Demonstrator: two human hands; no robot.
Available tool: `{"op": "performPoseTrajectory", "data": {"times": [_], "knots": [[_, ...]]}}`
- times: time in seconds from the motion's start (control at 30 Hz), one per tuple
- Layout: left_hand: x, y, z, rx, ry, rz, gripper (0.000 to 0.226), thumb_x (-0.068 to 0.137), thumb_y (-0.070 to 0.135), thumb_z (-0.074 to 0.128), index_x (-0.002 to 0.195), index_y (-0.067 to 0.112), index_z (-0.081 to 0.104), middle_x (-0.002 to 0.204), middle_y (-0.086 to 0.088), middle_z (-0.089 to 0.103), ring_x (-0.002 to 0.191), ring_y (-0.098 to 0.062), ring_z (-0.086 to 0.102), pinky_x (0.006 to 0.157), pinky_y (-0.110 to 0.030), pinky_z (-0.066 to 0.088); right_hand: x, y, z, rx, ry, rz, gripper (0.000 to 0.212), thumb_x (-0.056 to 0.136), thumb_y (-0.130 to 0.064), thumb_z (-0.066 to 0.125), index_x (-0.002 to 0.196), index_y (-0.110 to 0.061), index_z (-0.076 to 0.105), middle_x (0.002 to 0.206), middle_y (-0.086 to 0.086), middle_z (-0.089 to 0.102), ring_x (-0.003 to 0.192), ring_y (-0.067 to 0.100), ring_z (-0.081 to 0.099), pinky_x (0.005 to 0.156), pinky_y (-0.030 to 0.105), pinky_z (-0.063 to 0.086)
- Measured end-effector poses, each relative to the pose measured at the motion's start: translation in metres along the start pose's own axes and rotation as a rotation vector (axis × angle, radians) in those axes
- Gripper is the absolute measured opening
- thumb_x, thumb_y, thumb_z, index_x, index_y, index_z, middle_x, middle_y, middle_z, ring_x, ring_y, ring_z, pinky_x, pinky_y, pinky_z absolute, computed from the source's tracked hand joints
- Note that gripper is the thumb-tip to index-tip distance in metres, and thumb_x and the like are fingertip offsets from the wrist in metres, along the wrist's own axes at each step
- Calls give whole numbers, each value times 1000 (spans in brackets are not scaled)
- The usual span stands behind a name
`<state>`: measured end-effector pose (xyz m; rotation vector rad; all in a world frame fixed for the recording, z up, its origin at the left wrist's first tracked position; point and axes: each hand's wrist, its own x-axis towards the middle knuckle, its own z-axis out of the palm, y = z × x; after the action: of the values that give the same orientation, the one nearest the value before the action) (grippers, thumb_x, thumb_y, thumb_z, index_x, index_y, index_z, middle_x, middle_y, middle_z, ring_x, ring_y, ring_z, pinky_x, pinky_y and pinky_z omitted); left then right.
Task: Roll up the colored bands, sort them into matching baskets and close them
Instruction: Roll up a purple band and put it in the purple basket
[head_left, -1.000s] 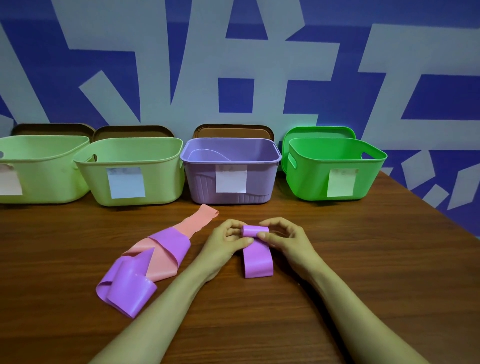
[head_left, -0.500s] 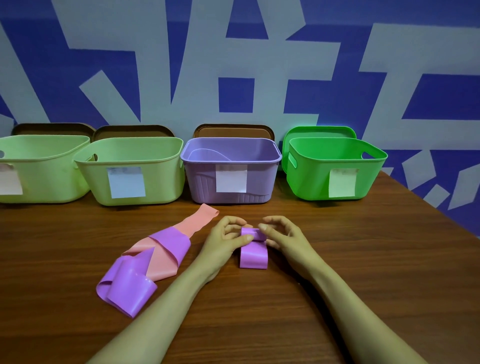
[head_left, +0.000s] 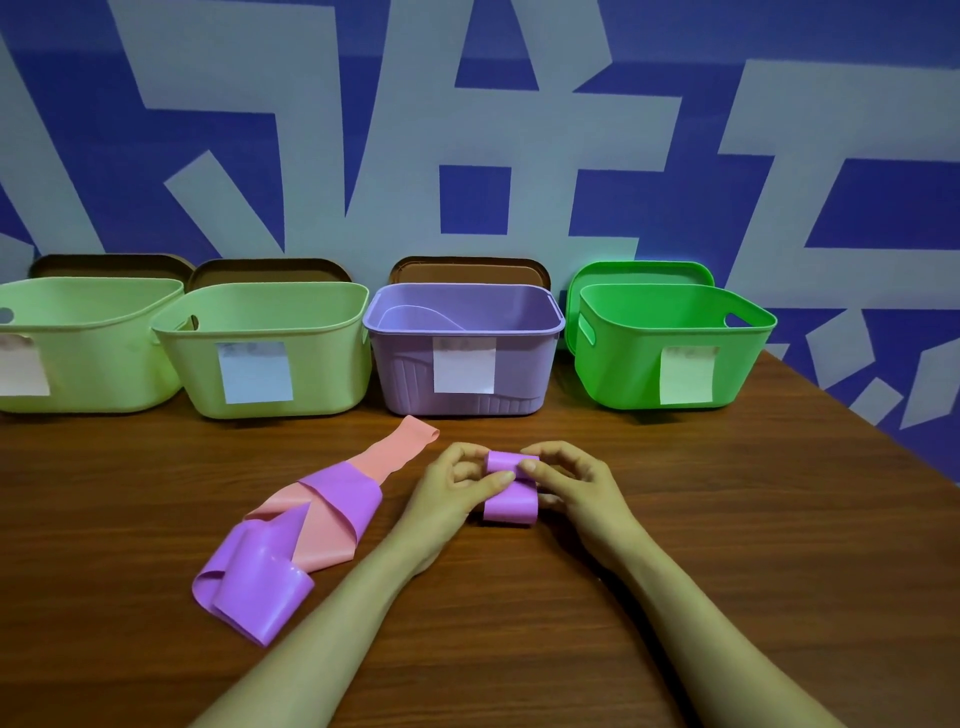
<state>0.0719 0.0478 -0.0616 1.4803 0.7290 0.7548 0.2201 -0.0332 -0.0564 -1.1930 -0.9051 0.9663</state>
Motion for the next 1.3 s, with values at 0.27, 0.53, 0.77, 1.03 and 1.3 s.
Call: {"op": "performPoseTrajectory", "data": {"times": [0.27,0.53,0.77,1.03,1.3], "knots": [[-2,1,-2,-37,15,4,22,87,20,66,107,15,59,103,-9,69,93,-18,68,79,-28,55,-1,1,-3,-103,-15,-41,24,75,-6,77,94,-18,72,104,9,71,101,29,66,87,41,55],[-1,-1,-5,-113,-9,24,29,81,-4,67,104,13,60,107,-9,68,101,-18,66,79,-22,52,0,-1,-1,-92,1,9,36,80,-24,72,114,-20,63,113,6,65,105,17,64,80,28,55],[-1,0,-5,-129,-25,49,31,80,-4,68,106,9,59,108,-5,69,101,-14,67,80,-22,53,3,0,1,-139,-39,54,27,91,-25,60,104,-2,67,103,10,69,87,15,65,76,24,55],[2,-1,-3,-116,8,-1,30,82,15,72,109,14,60,111,-10,65,102,-18,66,83,-24,54,5,2,-2,21,-4,50,11,87,-14,64,95,-7,68,101,13,66,85,19,68,74,26,57],[4,-5,-5,-23,-24,17,24,84,5,68,104,16,63,110,-5,65,104,-14,64,83,-21,51,6,6,-7,70,-3,66,34,76,2,73,107,-8,64,104,20,69,96,30,69,85,34,57]]}}
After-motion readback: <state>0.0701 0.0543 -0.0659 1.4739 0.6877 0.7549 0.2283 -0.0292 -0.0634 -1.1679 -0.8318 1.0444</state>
